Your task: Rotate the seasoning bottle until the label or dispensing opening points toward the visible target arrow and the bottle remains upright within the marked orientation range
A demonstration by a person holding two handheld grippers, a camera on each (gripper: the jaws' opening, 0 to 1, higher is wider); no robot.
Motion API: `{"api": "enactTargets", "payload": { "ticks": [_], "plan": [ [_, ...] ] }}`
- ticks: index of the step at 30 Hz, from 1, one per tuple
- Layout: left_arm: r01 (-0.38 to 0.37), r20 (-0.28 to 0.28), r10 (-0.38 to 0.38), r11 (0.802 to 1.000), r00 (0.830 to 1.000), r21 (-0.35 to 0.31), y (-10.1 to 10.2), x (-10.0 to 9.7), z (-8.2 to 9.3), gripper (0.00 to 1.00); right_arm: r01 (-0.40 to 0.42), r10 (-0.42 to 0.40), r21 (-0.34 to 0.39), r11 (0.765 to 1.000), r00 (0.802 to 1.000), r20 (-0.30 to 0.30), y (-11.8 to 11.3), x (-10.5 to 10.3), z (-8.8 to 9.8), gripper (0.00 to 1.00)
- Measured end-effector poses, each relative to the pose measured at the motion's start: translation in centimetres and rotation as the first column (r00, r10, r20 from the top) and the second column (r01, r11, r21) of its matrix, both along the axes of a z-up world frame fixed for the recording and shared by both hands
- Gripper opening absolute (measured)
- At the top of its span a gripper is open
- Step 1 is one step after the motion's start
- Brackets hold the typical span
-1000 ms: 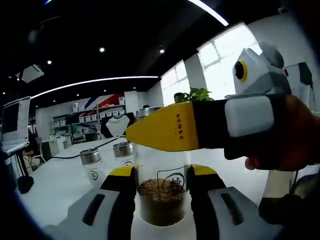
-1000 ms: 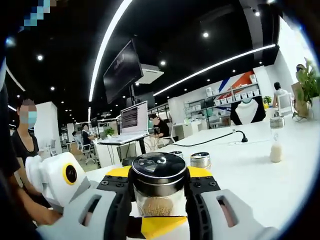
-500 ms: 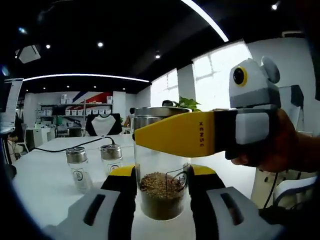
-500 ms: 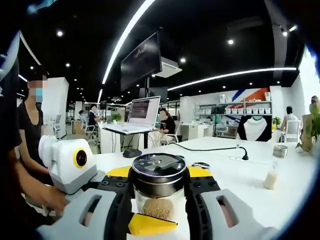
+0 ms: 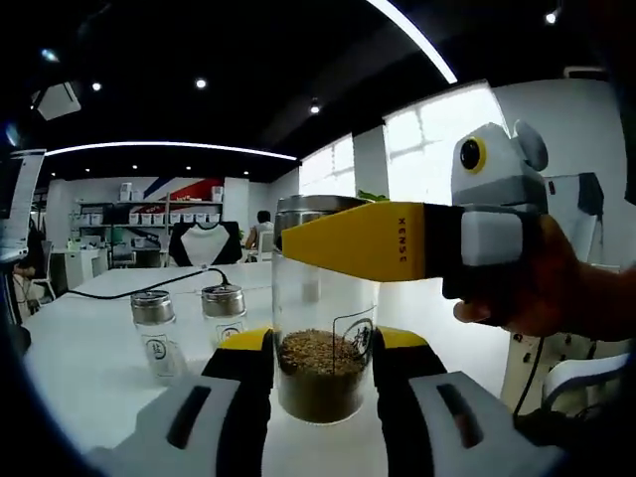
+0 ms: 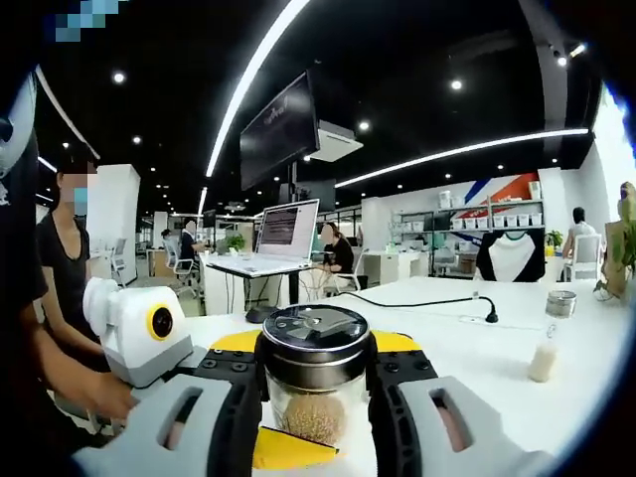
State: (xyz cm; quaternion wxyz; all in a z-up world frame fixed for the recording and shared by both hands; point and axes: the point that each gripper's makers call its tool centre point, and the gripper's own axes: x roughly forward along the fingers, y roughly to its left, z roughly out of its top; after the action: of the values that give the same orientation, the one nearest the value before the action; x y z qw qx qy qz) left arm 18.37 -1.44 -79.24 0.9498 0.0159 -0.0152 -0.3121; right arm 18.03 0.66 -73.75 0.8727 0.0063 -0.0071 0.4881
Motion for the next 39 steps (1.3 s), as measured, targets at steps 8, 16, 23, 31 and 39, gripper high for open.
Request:
{"api": "enactTargets", "payload": {
  "ticks": [8,16,23,31,39],
  "plan": [
    [-0.08,0.012,0.079,0.995,0.997,0.064,0.3,0.4,-0.8,0.41,0.0,-0.002,-0.028,1.0,0.998,-0.069,0.3,0.4,-1.0,0.39],
    [-0.127,0.001,0.127,0.991,0.992,0.042,0.9,0.7,-0.8,0.41,0.058,-0.061,-0.03,0.998,0.995,-0.082,0.6,0.8,-1.0,0.39],
    [-0.06,0.014,0.059,0.998,0.998,0.036,0.5,0.7,-0.5,0.41,0.089,-0.088,0.001,0.996,0.992,-0.09,0.0,1.4,-0.5,0.38],
    [-0.023,-0.045,0.027,0.996,0.999,0.088,0.8,-0.2,-2.3,0.5,0.145,-0.146,-0.02,0.989,0.987,-0.061,-1.3,3.1,-0.3,0.38],
    [-0.054,-0.063,0.063,0.989,0.996,0.135,1.8,-0.3,-2.9,0.82,0.172,-0.175,-0.086,0.981,0.984,-0.023,-1.8,4.5,-1.3,0.38]
  ]
}}
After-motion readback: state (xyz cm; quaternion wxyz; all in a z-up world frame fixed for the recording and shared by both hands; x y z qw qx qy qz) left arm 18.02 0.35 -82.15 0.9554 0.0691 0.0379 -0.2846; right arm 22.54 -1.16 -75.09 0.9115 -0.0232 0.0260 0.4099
